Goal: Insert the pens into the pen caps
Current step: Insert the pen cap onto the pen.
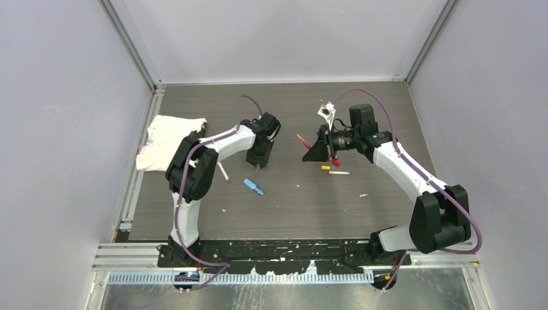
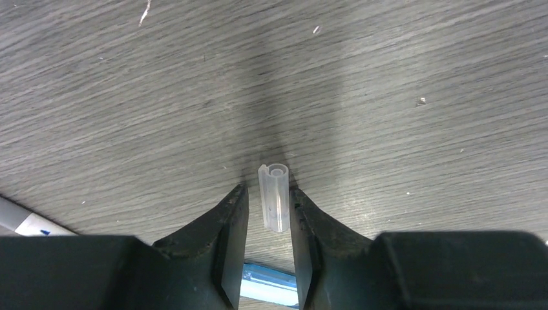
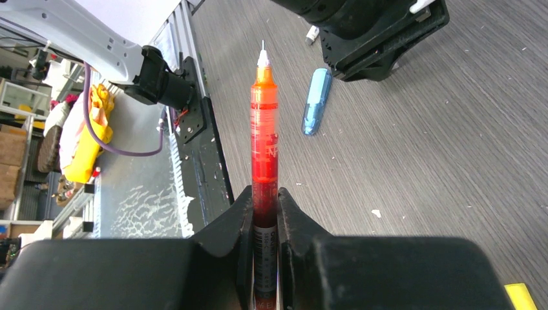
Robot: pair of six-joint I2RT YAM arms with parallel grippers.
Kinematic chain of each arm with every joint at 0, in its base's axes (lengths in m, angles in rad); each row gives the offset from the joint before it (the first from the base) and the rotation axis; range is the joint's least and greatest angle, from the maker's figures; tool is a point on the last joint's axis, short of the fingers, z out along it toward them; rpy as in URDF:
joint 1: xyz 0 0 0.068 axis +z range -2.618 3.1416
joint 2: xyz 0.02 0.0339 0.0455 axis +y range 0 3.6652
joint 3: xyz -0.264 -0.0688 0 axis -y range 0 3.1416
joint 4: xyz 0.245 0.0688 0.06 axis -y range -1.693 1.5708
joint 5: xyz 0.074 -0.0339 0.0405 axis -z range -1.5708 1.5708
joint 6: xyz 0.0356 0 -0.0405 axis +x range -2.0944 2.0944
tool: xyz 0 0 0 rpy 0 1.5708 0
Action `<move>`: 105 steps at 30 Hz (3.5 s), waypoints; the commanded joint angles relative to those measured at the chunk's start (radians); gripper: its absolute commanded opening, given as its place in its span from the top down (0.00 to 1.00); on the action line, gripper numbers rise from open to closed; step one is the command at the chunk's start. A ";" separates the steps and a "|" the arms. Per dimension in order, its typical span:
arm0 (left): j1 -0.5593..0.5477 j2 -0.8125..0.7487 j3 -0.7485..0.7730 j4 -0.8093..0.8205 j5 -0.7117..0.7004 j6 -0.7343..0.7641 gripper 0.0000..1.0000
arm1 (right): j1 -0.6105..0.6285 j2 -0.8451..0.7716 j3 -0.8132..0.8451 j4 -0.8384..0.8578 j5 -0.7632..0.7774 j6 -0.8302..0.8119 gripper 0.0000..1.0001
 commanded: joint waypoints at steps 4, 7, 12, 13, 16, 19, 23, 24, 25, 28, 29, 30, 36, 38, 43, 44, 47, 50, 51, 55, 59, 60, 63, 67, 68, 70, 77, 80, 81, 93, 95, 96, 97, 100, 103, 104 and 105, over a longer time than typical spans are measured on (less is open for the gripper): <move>0.025 0.202 -0.158 0.059 0.135 -0.014 0.65 | -0.005 -0.035 0.023 0.024 -0.026 0.003 0.99; 0.031 0.170 -0.177 0.086 0.120 -0.028 0.62 | -0.005 -0.035 0.024 0.024 -0.026 0.002 0.99; 0.038 0.119 -0.170 0.114 0.140 -0.031 0.61 | -0.005 -0.033 0.023 0.024 -0.026 0.003 0.99; 0.038 0.114 -0.160 0.112 0.138 -0.031 0.61 | -0.005 -0.036 0.023 0.025 -0.026 0.004 0.99; 0.037 0.123 -0.124 0.080 0.116 -0.027 0.63 | -0.006 -0.037 0.023 0.024 -0.026 0.003 0.99; 0.038 0.140 -0.107 0.060 0.092 -0.022 0.70 | -0.005 -0.037 0.023 0.024 -0.026 0.002 0.99; 0.037 0.154 -0.125 0.072 0.073 -0.024 0.78 | -0.006 -0.037 0.023 0.025 -0.028 0.004 0.99; 0.037 0.157 -0.130 0.077 0.074 -0.025 0.78 | -0.005 -0.037 0.023 0.024 -0.029 0.003 0.99; 0.038 0.159 -0.135 0.082 0.076 -0.025 0.78 | -0.006 -0.037 0.023 0.024 -0.029 0.003 0.99; 0.038 0.168 -0.138 0.091 0.079 -0.026 0.77 | -0.008 -0.037 0.023 0.023 -0.029 0.003 0.99; 0.037 0.170 -0.137 0.092 0.080 -0.026 0.75 | -0.008 -0.037 0.022 0.025 -0.027 0.003 0.99; 0.037 0.171 -0.137 0.094 0.081 -0.027 0.74 | -0.008 -0.038 0.022 0.025 -0.028 0.002 0.99; 0.038 0.157 -0.153 0.111 0.099 -0.032 0.75 | -0.008 -0.037 0.022 0.024 -0.028 0.003 0.99; 0.037 0.148 -0.166 0.125 0.109 -0.037 0.81 | -0.008 -0.037 0.021 0.025 -0.028 0.003 0.99; 0.038 0.069 -0.224 0.191 0.128 -0.080 0.97 | -0.006 -0.038 0.008 0.043 -0.031 0.014 0.99; 0.038 0.041 -0.243 0.207 0.132 -0.091 0.99 | -0.005 -0.041 -0.005 0.063 -0.037 0.036 0.99; 0.038 -0.063 -0.290 0.274 0.145 -0.134 0.99 | 0.007 -0.061 -0.047 0.141 -0.034 0.066 0.99; 0.037 -0.180 -0.344 0.358 0.188 -0.188 0.99 | 0.026 -0.073 -0.087 0.224 -0.023 0.105 0.99; 0.038 -0.211 -0.360 0.388 0.195 -0.209 0.99 | 0.032 -0.073 -0.096 0.243 -0.017 0.116 0.99; 0.038 -0.316 -0.435 0.510 0.228 -0.294 0.99 | 0.066 -0.064 -0.113 0.256 0.025 0.109 0.99; 0.044 -0.398 -0.515 0.623 0.252 -0.394 0.99 | 0.121 -0.049 -0.134 0.263 0.086 0.072 0.99; 0.046 -0.419 -0.536 0.650 0.255 -0.416 0.99 | 0.137 -0.042 -0.139 0.263 0.102 0.062 0.99; 0.053 -0.476 -0.595 0.713 0.253 -0.485 0.99 | 0.178 -0.018 -0.147 0.256 0.138 0.024 0.99; 0.066 -0.563 -0.680 0.807 0.241 -0.563 0.99 | 0.221 0.019 -0.145 0.230 0.177 -0.025 0.99; 0.068 -0.579 -0.696 0.829 0.234 -0.583 0.99 | 0.228 0.024 -0.145 0.227 0.188 -0.032 0.99; 0.074 -0.629 -0.754 0.886 0.215 -0.637 0.99 | 0.246 0.038 -0.145 0.226 0.211 -0.038 0.99; 0.081 -0.747 -0.911 1.041 0.070 -0.852 0.99 | 0.296 0.091 -0.120 0.185 0.284 -0.027 0.99; 0.081 -0.769 -0.932 1.019 0.025 -0.943 0.99 | 0.327 0.115 -0.131 0.224 0.337 0.001 0.99; 0.081 -0.773 -0.936 1.010 0.014 -0.974 0.99 | 0.337 0.125 -0.136 0.243 0.360 0.029 0.99; 0.081 -0.787 -1.005 1.046 -0.007 -1.191 0.99 | 0.444 0.253 -0.123 0.361 0.584 0.234 0.99; 0.082 -0.791 -1.010 1.048 -0.007 -1.206 0.99 | 0.454 0.269 -0.114 0.360 0.605 0.249 0.99; 0.081 -0.793 -1.013 1.048 -0.008 -1.214 0.99 | 0.459 0.275 -0.105 0.351 0.615 0.252 0.99; 0.080 -0.793 -1.015 1.050 -0.009 -1.221 0.99 | 0.463 0.283 -0.098 0.345 0.616 0.254 0.99; 0.079 -0.791 -1.017 1.061 -0.003 -1.231 0.99 | 0.477 0.294 -0.092 0.347 0.618 0.271 0.99; 0.080 -0.779 -1.017 1.080 0.013 -1.237 0.99 | 0.488 0.304 -0.088 0.350 0.617 0.277 0.99; 0.080 -0.776 -1.016 1.085 0.017 -1.238 0.99 | 0.488 0.306 -0.086 0.350 0.618 0.278 0.99; 0.080 -0.772 -1.015 1.086 0.021 -1.238 0.99 | 0.489 0.308 -0.083 0.349 0.620 0.278 0.99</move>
